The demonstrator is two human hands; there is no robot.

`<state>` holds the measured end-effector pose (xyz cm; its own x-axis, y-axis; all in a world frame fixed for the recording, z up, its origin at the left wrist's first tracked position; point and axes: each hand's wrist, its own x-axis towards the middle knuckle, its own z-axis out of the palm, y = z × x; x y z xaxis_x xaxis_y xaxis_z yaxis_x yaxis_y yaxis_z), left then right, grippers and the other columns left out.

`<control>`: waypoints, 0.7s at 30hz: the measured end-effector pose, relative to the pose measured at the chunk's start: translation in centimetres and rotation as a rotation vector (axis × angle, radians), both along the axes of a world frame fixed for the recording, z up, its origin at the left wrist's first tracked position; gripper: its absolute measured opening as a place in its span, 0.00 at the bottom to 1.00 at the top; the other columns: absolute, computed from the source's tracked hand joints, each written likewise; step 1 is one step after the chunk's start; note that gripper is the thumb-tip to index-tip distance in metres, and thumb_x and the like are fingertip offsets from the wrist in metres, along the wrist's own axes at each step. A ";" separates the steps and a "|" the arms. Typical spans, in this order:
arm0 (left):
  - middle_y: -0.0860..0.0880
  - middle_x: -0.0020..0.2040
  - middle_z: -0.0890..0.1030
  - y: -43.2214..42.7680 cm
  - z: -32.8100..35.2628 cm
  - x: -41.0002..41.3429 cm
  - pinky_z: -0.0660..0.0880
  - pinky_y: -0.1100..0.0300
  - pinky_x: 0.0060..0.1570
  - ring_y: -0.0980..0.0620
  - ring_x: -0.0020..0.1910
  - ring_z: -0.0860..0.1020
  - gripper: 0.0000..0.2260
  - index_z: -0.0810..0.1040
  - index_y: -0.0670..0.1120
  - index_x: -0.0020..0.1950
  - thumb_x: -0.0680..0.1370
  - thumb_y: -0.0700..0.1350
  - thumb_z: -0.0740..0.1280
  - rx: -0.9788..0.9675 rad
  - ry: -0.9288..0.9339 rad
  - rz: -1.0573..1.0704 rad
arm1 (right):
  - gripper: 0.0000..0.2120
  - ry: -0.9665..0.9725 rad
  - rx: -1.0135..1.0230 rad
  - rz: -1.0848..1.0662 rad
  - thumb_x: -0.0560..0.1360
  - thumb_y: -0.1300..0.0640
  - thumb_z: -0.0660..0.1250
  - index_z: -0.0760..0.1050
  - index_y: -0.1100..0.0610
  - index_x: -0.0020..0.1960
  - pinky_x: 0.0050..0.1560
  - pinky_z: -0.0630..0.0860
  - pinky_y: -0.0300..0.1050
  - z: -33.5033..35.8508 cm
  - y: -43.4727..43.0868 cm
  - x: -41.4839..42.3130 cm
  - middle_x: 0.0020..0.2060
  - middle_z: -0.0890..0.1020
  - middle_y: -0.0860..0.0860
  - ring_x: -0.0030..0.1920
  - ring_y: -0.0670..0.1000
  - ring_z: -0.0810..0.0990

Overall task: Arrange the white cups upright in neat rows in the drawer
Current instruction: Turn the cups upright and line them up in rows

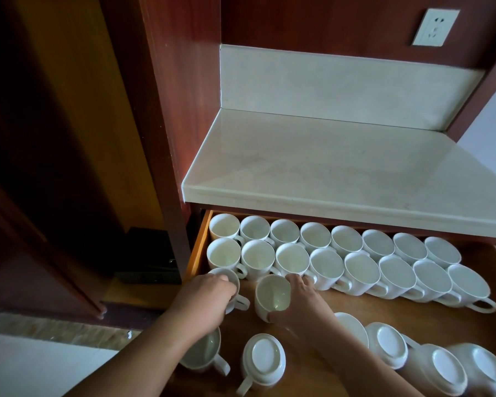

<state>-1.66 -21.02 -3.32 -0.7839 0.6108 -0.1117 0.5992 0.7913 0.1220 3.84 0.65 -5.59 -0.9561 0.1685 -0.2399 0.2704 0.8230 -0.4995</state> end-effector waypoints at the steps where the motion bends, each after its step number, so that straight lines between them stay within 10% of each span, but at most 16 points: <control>1: 0.53 0.44 0.70 -0.1 0.0 0.0 0.65 0.59 0.38 0.52 0.40 0.71 0.09 0.70 0.52 0.43 0.80 0.39 0.64 -0.009 0.000 -0.008 | 0.41 0.010 -0.008 0.002 0.65 0.39 0.78 0.64 0.52 0.70 0.52 0.68 0.40 0.0 -0.3 0.0 0.58 0.68 0.48 0.59 0.52 0.75; 13: 0.53 0.43 0.70 -0.6 -0.8 0.2 0.68 0.57 0.36 0.50 0.41 0.74 0.10 0.70 0.52 0.42 0.78 0.38 0.64 0.002 0.018 0.031 | 0.36 0.007 -0.097 -0.031 0.66 0.43 0.78 0.67 0.52 0.67 0.50 0.71 0.41 -0.9 -1.0 -0.5 0.56 0.75 0.48 0.55 0.50 0.77; 21: 0.51 0.56 0.72 -0.6 -1.8 -0.2 0.74 0.55 0.57 0.48 0.57 0.73 0.14 0.76 0.50 0.54 0.73 0.51 0.74 0.134 0.076 0.061 | 0.35 0.066 -0.157 -0.003 0.67 0.45 0.79 0.68 0.55 0.67 0.50 0.66 0.36 -1.2 -2.0 -1.0 0.58 0.74 0.49 0.58 0.50 0.75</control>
